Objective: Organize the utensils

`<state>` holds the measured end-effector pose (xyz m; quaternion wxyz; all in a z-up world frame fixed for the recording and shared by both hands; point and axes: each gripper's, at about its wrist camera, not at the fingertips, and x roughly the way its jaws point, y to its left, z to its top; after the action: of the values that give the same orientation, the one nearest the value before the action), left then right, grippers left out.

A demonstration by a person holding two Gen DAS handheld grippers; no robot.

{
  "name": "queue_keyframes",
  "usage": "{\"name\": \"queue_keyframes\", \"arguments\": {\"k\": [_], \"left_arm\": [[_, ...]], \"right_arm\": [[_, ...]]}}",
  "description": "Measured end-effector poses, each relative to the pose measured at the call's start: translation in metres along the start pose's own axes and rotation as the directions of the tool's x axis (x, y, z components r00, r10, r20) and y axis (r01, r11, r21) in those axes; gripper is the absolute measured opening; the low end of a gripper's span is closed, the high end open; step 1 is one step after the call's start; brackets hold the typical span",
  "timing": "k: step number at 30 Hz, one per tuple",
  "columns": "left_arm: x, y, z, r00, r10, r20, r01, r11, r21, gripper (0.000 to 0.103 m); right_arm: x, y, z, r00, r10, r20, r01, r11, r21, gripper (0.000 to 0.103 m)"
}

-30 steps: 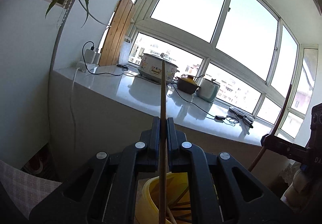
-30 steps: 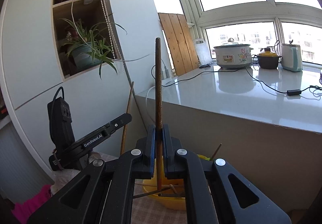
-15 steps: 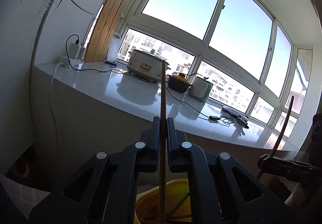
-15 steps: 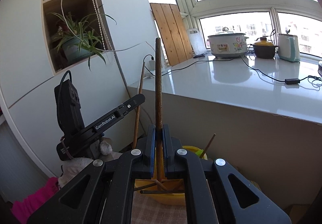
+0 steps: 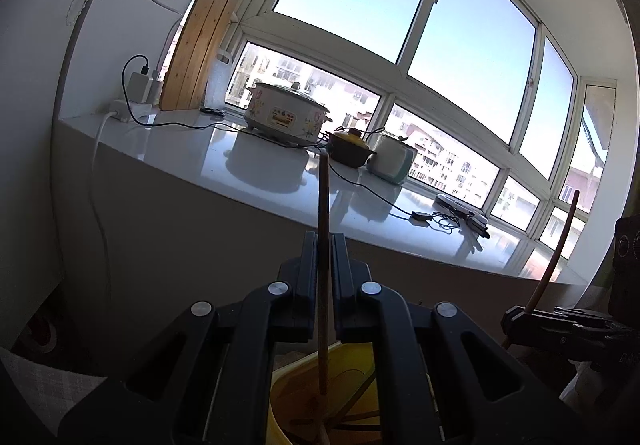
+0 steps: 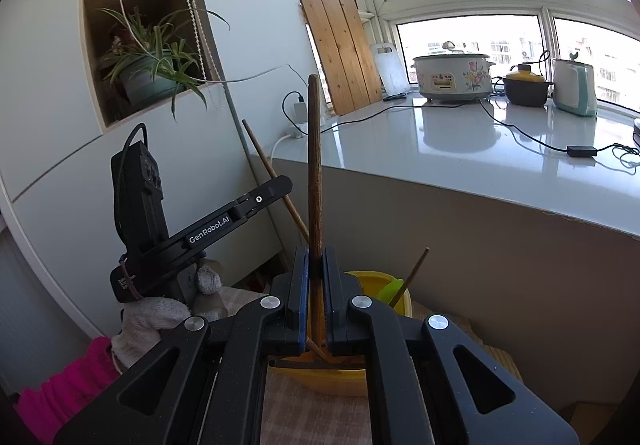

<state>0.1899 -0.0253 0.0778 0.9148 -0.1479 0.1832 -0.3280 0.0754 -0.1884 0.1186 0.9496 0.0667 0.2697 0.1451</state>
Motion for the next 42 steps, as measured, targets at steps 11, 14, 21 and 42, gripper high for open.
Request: {"name": "queue_keyframes", "arguments": {"k": [11, 14, 21, 42], "left_arm": [[-0.024, -0.026, -0.006, 1.000, 0.000, -0.010, 0.001, 0.997, 0.071, 0.005], [-0.032, -0.030, -0.007, 1.000, 0.012, -0.010, -0.011, 0.996, 0.084, 0.005], [-0.060, -0.046, -0.013, 0.999, 0.049, 0.002, -0.049, 0.988, 0.143, 0.005], [-0.123, -0.078, -0.055, 0.984, 0.180, -0.005, -0.174, 0.958, 0.228, 0.045]], "right_arm": [[0.003, 0.011, -0.013, 0.997, -0.046, -0.059, 0.043, 0.998, -0.052, 0.005], [0.000, 0.013, -0.016, 0.996, -0.062, -0.059, 0.058, 0.997, -0.059, 0.009], [-0.013, 0.020, -0.021, 0.994, -0.104, -0.023, 0.102, 0.991, -0.092, 0.022], [-0.051, 0.033, -0.041, 0.977, -0.187, 0.099, 0.198, 0.974, -0.114, 0.042]]}}
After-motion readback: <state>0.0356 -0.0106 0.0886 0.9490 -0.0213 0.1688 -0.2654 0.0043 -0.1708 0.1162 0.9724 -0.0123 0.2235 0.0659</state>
